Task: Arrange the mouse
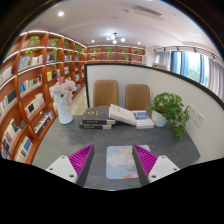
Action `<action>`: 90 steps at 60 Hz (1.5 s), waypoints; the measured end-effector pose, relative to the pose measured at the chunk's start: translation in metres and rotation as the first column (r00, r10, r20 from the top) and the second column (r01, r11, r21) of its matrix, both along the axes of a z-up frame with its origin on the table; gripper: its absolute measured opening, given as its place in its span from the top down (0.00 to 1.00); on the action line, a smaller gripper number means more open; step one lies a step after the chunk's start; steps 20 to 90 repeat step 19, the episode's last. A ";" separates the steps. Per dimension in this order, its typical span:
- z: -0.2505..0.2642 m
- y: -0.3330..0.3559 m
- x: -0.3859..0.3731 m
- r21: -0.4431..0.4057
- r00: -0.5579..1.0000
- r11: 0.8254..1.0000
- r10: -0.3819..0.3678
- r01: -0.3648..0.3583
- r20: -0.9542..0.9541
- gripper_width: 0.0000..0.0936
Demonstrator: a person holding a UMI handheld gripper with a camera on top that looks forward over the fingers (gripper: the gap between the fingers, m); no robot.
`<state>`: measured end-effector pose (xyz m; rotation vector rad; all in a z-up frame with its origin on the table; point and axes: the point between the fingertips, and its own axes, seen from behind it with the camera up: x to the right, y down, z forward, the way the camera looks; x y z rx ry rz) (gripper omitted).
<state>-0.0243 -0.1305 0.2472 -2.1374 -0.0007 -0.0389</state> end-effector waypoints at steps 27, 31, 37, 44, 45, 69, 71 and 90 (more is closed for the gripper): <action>0.000 -0.024 -0.027 0.008 1.000 1.000 0.009 -0.009 -0.001 0.19; 0.000 -0.024 -0.027 0.008 1.000 1.000 0.009 -0.009 -0.001 0.19; 0.000 -0.024 -0.027 0.008 1.000 1.000 0.009 -0.009 -0.001 0.19; 0.000 -0.024 -0.027 0.008 1.000 1.000 0.009 -0.009 -0.001 0.19; 0.000 -0.024 -0.027 0.008 1.000 1.000 0.009 -0.009 -0.001 0.19; 0.000 -0.024 -0.027 0.008 1.000 1.000 0.009 -0.009 -0.001 0.19; 0.000 -0.024 -0.027 0.008 1.000 1.000 0.009 -0.009 -0.001 0.19; 0.000 -0.024 -0.027 0.008 1.000 1.000 0.009 -0.009 -0.001 0.19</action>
